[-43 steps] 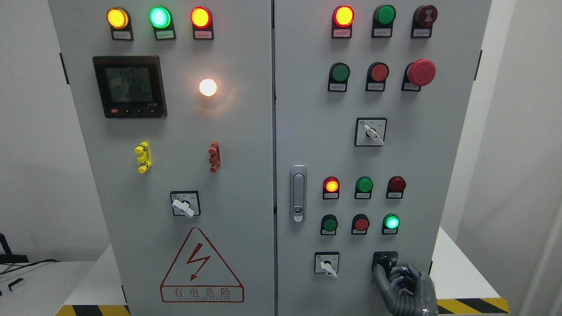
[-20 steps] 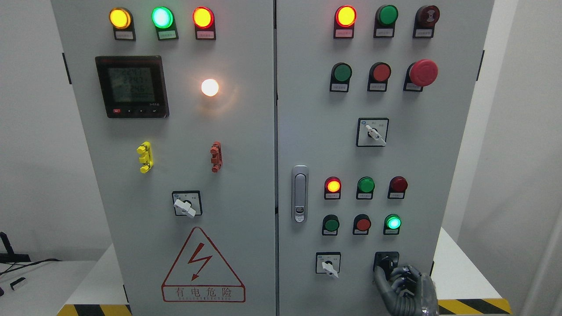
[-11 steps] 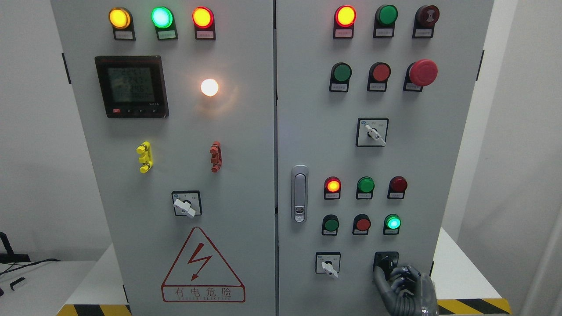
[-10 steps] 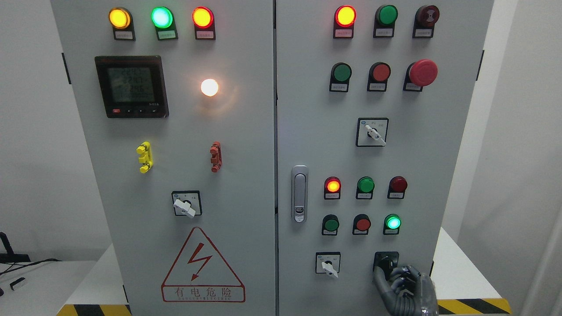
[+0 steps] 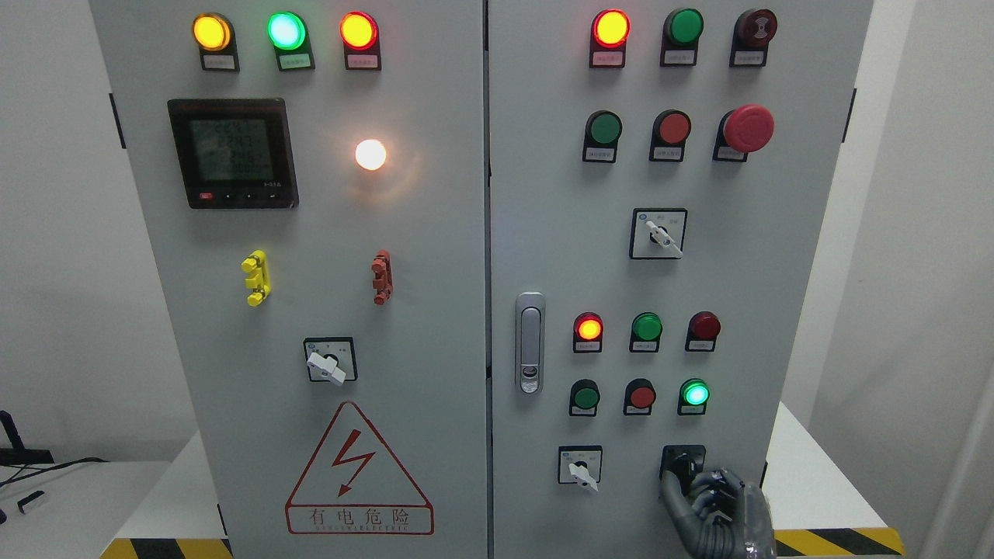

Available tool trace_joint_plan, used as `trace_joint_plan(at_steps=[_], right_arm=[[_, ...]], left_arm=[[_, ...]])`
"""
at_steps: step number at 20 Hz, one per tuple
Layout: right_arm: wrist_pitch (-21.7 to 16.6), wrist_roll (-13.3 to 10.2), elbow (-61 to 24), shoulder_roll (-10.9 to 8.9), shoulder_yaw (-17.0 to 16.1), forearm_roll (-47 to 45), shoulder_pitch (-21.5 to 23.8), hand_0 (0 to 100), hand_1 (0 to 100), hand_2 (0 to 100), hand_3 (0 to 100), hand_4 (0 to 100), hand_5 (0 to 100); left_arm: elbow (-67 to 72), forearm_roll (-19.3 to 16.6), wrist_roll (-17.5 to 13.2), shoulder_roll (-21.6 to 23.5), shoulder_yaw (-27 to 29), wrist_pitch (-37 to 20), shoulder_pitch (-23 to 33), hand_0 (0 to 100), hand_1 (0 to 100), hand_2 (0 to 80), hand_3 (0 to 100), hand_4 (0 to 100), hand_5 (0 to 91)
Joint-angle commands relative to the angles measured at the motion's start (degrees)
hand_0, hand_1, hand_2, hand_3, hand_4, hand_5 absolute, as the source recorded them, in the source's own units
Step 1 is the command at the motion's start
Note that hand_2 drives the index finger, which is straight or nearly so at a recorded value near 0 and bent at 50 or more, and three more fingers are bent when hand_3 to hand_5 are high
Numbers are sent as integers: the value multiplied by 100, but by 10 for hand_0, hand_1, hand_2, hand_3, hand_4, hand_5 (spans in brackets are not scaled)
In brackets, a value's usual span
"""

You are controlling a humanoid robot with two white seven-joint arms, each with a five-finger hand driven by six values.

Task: Trip black knob to open circuit

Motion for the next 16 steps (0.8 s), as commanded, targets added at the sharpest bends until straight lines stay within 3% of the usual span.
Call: trace_joint_plan(at_steps=[1,16], right_arm=[[-6,-7,6,-1,-9,42,3,327,723,600,866,864,960],[-15,2,6,-9,-44,51,12,329,726,598,863,862,959]], left_arm=[[-4,-176,-1,3,0,3,0,120,389,0,0,0,0],[-4,-176,-1,-5,0,3,0,120,389,0,0,0,0]])
